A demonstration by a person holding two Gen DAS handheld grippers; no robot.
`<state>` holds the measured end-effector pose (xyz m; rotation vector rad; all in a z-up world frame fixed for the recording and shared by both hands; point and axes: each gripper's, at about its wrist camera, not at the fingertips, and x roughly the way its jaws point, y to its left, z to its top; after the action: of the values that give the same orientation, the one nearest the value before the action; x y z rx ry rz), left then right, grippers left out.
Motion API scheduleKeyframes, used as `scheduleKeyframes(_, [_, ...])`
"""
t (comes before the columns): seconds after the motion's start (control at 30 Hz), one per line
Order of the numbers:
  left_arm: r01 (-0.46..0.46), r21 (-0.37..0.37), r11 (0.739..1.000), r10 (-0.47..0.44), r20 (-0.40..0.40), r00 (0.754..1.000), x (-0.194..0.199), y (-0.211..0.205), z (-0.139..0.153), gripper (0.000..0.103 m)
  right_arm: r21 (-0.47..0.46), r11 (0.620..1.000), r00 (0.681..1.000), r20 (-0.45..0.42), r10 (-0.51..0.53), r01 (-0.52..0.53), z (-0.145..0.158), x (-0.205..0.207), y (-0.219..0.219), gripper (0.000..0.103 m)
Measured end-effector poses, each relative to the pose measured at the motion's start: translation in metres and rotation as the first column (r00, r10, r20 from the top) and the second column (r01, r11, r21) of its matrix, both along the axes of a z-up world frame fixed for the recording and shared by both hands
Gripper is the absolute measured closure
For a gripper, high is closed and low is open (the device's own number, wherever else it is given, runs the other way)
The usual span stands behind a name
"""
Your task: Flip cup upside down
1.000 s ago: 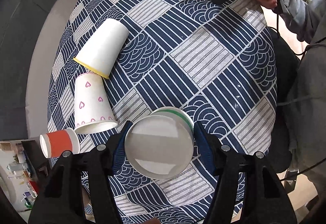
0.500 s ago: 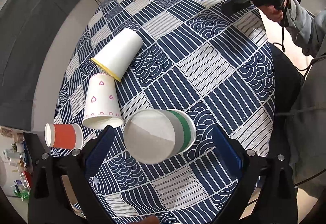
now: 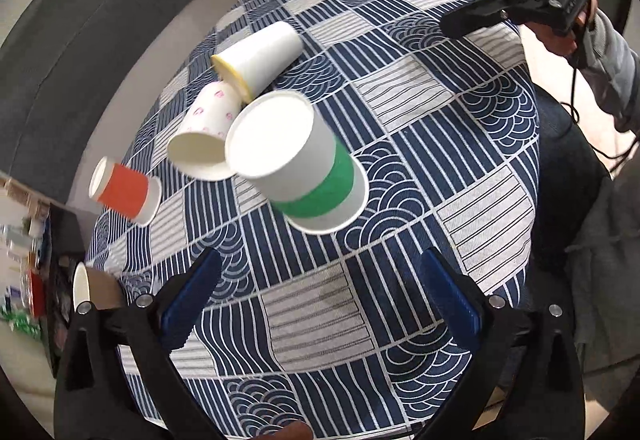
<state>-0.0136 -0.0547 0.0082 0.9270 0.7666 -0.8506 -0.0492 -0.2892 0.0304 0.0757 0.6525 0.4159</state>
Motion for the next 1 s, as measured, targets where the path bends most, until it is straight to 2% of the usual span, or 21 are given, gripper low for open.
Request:
scheduleKeyframes(0.13, [-0.083,-0.105,0.991,0.092,0.079,0.993,-0.006,0.018,0.0,0.006,-0.037,0.999,1.0,0.028,0.013,-0.012,0.001,-0.006,0.021,0.012])
scheduleKeyframes(0.37, [-0.185,-0.258,0.948,0.225,0.138,0.965,-0.021,0.031,-0.006,0.006,-0.057,0.998,0.997,0.079,-0.019,0.024,0.002,-0.015,0.044,0.012])
scheduleKeyframes(0.57, [-0.274,-0.424,0.863,0.354,0.121,0.927,-0.033,0.028,-0.01,0.006,-0.035,0.997,0.993,0.107,-0.059,0.063,-0.006,-0.019,0.049,0.011])
scheduleKeyframes(0.73, [-0.324,-0.533,0.781,0.441,0.104,0.892,-0.042,0.026,-0.017,0.006,-0.013,0.994,0.988,0.11,-0.106,0.108,-0.016,-0.015,0.047,0.011])
scheduleKeyframes(0.77, [-0.34,-0.557,0.758,0.467,0.1,0.878,-0.043,0.026,-0.018,0.006,-0.007,0.993,0.987,0.109,-0.115,0.116,-0.018,-0.013,0.046,0.011])
scheduleKeyframes(1.0, [-0.424,-0.627,0.653,0.569,0.037,0.821,-0.037,0.034,-0.02,0.006,-0.02,0.987,0.98,0.12,-0.157,0.161,-0.03,-0.009,0.043,0.011])
